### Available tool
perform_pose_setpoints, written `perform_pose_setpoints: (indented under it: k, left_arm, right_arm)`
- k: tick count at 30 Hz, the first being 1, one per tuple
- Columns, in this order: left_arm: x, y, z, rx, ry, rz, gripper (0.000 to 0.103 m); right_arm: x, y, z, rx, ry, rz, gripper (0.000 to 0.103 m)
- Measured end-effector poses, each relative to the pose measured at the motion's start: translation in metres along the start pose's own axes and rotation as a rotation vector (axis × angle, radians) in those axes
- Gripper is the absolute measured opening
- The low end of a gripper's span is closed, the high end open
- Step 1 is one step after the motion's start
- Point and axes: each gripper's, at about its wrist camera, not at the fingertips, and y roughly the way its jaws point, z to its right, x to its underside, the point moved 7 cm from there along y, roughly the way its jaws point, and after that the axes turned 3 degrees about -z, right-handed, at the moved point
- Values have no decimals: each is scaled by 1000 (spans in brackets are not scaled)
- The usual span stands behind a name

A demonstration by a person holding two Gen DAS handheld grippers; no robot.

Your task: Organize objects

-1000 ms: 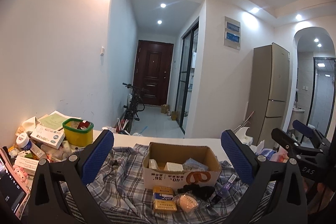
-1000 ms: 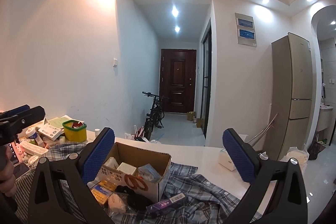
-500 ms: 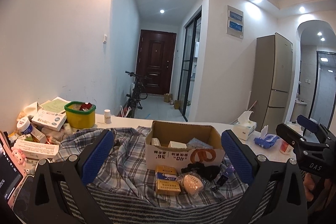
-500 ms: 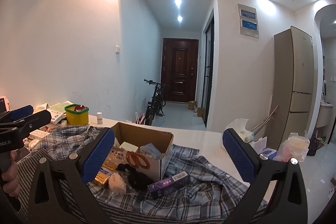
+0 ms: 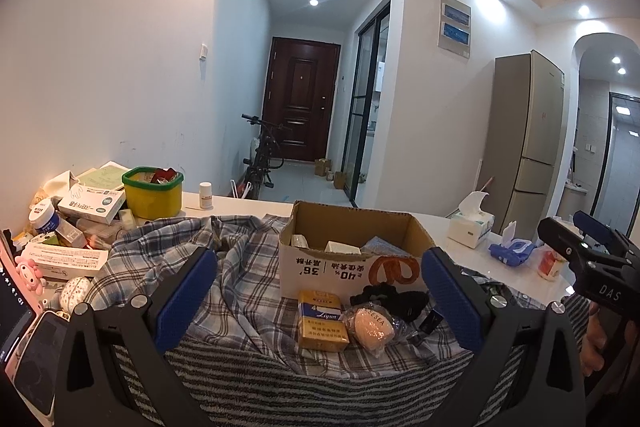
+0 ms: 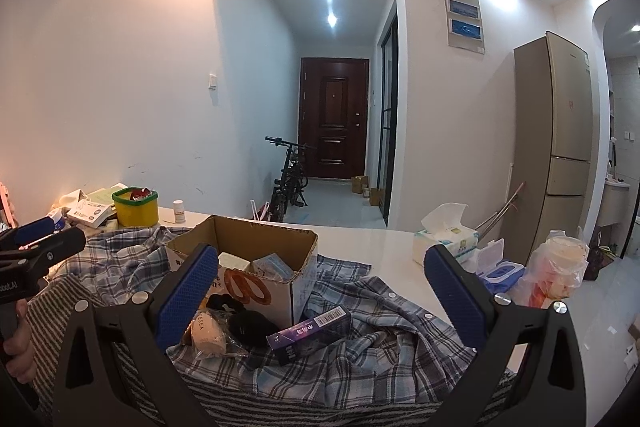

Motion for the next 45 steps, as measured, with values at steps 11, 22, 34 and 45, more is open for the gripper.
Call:
perform_pose_setpoints:
  k: [11,22,34,45]
  left_arm:
    - [36,27,-10,10,-12,-157,103]
    - [59,53,10,17,68,-284,103]
    - [71,94,9,-2,104,-427,103]
    - [77,111,11,-21,138,-471,103]
  right_arm:
    - [26,22,1,-4,31,-95,103]
    - [52,41,2,-19,59,-187,103]
    - [53,50,-1,-41,48,-201,103]
    - [60,66,-6,-39,30,-248,103]
